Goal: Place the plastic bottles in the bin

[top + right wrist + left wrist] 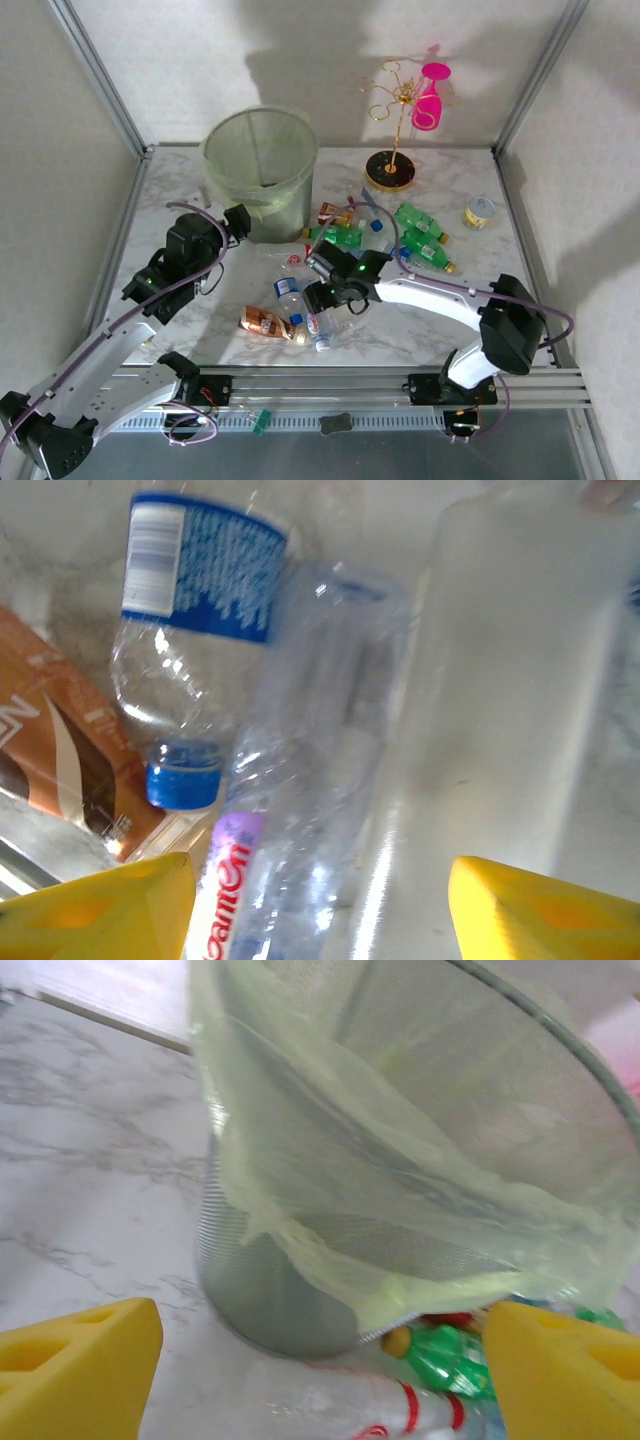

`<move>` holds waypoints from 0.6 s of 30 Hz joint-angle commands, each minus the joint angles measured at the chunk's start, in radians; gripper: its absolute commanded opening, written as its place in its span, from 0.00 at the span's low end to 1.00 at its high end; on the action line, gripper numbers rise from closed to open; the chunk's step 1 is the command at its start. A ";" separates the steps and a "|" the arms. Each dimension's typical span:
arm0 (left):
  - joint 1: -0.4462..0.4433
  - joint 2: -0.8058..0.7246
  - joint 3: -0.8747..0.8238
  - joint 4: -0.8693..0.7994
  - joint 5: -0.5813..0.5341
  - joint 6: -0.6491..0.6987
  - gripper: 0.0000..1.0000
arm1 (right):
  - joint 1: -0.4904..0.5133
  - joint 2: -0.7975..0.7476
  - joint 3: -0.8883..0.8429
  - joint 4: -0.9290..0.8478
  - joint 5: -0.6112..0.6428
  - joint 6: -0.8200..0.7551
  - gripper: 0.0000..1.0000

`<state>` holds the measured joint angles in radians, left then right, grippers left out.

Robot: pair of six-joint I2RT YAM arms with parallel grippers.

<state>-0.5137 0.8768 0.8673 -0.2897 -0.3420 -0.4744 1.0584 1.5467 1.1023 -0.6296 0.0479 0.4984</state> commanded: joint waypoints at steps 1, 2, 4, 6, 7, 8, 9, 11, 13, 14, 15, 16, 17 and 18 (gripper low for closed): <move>-0.003 -0.025 -0.039 -0.008 -0.116 0.006 0.83 | 0.041 0.041 0.047 -0.027 -0.011 0.049 0.67; -0.004 -0.029 -0.046 -0.004 -0.117 0.006 0.84 | 0.050 0.052 0.054 -0.027 -0.011 0.053 0.67; -0.003 -0.038 -0.051 -0.004 -0.117 0.010 0.84 | 0.062 0.079 0.071 -0.031 -0.005 0.069 0.68; -0.003 -0.047 -0.058 0.001 -0.126 0.015 0.84 | 0.067 0.098 0.077 -0.034 0.003 0.078 0.69; -0.003 -0.054 -0.066 0.009 -0.131 0.024 0.84 | 0.066 0.106 0.080 -0.035 0.011 0.081 0.69; -0.003 -0.058 -0.072 0.012 -0.139 0.027 0.84 | 0.066 0.113 0.080 -0.035 0.014 0.083 0.70; -0.003 -0.062 -0.074 0.014 -0.146 0.029 0.84 | 0.065 0.123 0.082 -0.033 0.014 0.083 0.70; -0.003 -0.065 -0.076 0.015 -0.146 0.028 0.84 | 0.066 0.138 0.083 -0.025 0.009 0.081 0.70; -0.003 -0.066 -0.077 0.020 -0.144 0.029 0.84 | 0.067 0.150 0.081 -0.010 0.000 0.083 0.68; -0.003 -0.065 -0.078 0.020 -0.144 0.029 0.84 | 0.066 0.154 0.076 -0.007 0.001 0.088 0.68; -0.003 -0.065 -0.079 0.020 -0.140 0.029 0.84 | 0.067 0.159 0.071 -0.003 0.003 0.091 0.68; -0.003 -0.065 -0.080 0.020 -0.138 0.029 0.84 | 0.066 0.166 0.068 0.002 0.003 0.092 0.68; -0.003 -0.065 -0.080 0.022 -0.136 0.027 0.84 | 0.066 0.171 0.065 0.002 0.006 0.094 0.68; -0.003 -0.065 -0.080 0.022 -0.135 0.027 0.84 | 0.066 0.178 0.064 0.001 0.013 0.097 0.68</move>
<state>-0.5137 0.8211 0.8009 -0.2806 -0.4580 -0.4664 1.1172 1.6962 1.1614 -0.6285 0.0448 0.5735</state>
